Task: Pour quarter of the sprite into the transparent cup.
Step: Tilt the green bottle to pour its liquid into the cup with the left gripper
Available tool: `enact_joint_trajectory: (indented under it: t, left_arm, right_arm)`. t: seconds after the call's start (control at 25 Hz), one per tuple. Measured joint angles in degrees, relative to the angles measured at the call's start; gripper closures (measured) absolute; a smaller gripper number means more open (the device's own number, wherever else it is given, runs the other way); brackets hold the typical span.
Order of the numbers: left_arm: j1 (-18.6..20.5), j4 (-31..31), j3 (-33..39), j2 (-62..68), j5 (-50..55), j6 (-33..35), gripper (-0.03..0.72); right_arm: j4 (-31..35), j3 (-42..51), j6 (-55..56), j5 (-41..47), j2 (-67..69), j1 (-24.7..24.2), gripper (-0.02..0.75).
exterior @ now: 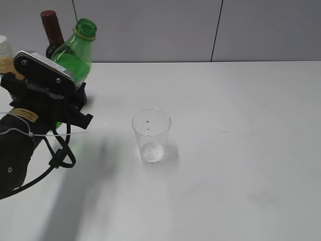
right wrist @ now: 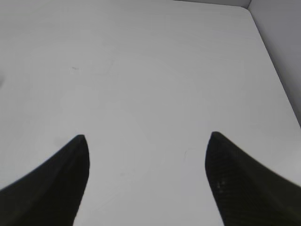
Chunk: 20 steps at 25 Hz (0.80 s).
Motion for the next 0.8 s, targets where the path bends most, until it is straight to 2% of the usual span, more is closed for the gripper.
enact_joint_trajectory:
  t: [0.4, 0.8]
  left_arm:
    - [-0.19, -0.51, 0.0, 0.0, 0.0, 16.88, 0.223]
    - [-0.25, -1.12, -1.45, 0.06, 0.9, 27.58, 0.225]
  right_arm:
    - [0.0, 0.0, 0.0, 0.0, 0.0, 0.0, 0.145]
    - [0.0, 0.0, 0.0, 0.0, 0.0, 0.0, 0.145]
